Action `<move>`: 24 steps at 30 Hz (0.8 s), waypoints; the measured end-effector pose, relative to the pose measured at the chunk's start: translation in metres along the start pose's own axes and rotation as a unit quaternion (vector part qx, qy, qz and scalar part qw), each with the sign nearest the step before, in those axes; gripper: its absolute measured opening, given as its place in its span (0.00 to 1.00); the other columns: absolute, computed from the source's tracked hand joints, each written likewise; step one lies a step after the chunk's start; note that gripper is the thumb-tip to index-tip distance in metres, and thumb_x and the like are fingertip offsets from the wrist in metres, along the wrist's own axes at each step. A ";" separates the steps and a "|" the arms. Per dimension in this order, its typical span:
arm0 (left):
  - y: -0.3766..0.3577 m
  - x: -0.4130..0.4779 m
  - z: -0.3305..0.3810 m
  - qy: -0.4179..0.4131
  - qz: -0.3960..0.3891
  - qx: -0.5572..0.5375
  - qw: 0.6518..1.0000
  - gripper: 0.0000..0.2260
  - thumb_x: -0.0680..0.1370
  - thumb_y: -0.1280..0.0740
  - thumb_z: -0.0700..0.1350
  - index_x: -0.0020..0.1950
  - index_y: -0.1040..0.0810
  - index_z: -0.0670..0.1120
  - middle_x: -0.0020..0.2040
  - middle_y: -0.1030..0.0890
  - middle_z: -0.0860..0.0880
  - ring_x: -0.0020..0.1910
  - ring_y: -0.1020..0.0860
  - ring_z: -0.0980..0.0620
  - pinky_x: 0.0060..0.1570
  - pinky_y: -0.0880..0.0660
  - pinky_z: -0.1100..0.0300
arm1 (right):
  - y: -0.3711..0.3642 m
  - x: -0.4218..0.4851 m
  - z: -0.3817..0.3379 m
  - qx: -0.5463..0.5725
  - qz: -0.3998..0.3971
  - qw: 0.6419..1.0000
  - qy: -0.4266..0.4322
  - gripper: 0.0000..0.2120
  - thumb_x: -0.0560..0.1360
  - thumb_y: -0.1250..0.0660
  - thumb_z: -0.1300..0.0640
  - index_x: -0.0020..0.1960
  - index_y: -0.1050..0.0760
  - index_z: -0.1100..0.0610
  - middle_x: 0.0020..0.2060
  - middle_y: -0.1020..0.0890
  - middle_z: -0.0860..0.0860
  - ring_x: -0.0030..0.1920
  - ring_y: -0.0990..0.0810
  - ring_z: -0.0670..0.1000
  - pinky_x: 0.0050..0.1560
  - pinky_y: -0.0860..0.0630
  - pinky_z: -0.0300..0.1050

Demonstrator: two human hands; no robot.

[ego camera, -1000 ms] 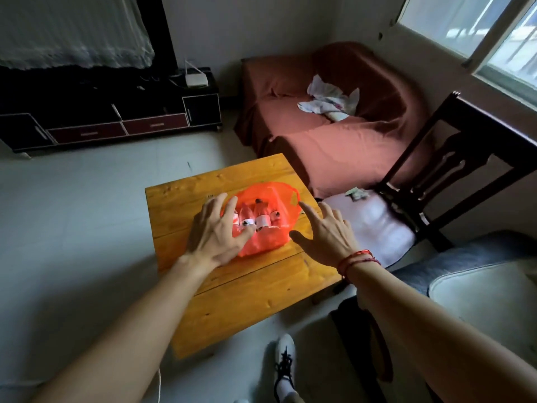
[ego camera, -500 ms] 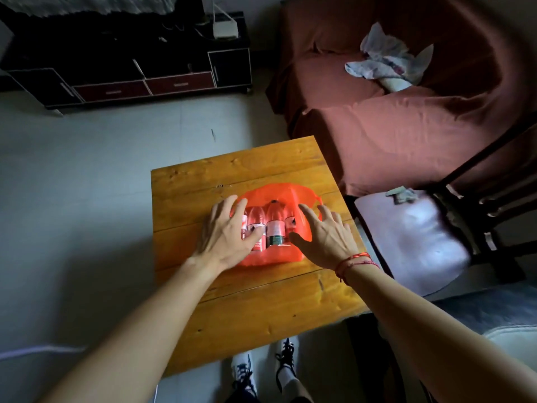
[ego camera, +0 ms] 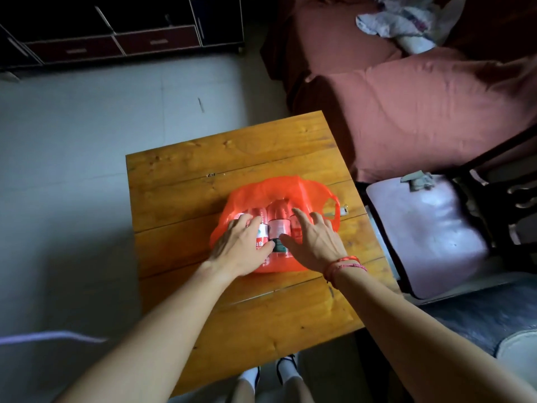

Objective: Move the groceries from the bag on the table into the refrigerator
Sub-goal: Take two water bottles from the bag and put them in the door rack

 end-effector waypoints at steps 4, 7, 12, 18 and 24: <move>-0.008 0.032 -0.011 0.059 -0.023 -0.084 0.995 0.31 0.79 0.34 0.48 0.77 0.43 0.41 0.76 0.40 0.42 0.75 0.40 0.43 0.72 0.41 0.50 | -0.023 0.031 0.004 0.048 -0.036 0.998 -0.024 0.36 0.77 0.39 0.38 0.79 0.48 0.47 0.69 0.32 0.61 0.67 0.31 0.64 0.61 0.28 0.58; -0.014 0.057 -0.028 0.107 -0.027 -0.117 0.987 0.30 0.78 0.34 0.49 0.77 0.43 0.43 0.77 0.42 0.41 0.76 0.42 0.41 0.73 0.41 0.43 | -0.039 0.055 0.010 0.079 -0.060 0.994 -0.050 0.38 0.75 0.38 0.38 0.79 0.49 0.49 0.68 0.31 0.62 0.66 0.29 0.66 0.62 0.28 0.60; -0.019 0.090 -0.045 0.150 -0.025 -0.119 0.981 0.25 0.77 0.34 0.45 0.72 0.35 0.42 0.68 0.29 0.41 0.67 0.30 0.44 0.67 0.31 0.49 | -0.057 0.090 0.022 0.090 -0.073 0.991 -0.068 0.40 0.74 0.35 0.40 0.79 0.48 0.52 0.69 0.31 0.62 0.69 0.32 0.65 0.65 0.29 0.59; -0.040 0.113 -0.046 0.118 -0.046 -0.086 0.988 0.10 0.74 0.34 0.41 0.54 0.24 0.46 0.50 0.21 0.50 0.53 0.23 0.47 0.54 0.28 0.52 | -0.070 0.122 0.015 0.075 -0.028 0.997 -0.010 0.26 0.67 0.39 0.42 0.64 0.37 0.43 0.58 0.21 0.55 0.59 0.26 0.63 0.61 0.30 0.60; -0.062 0.130 -0.047 0.139 -0.064 -0.057 0.987 0.11 0.73 0.32 0.44 0.55 0.23 0.49 0.51 0.20 0.47 0.53 0.21 0.43 0.55 0.25 0.49 | -0.091 0.157 0.008 0.054 -0.005 0.998 -0.042 0.19 0.68 0.43 0.36 0.48 0.26 0.48 0.48 0.18 0.51 0.54 0.23 0.60 0.57 0.27 0.57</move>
Point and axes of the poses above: each hand's wrist, its own x-axis towards the middle knuckle, its own y-axis out of the back of the hand, z = x × y, the point moved 4 cm from there along x, towards the middle knuckle
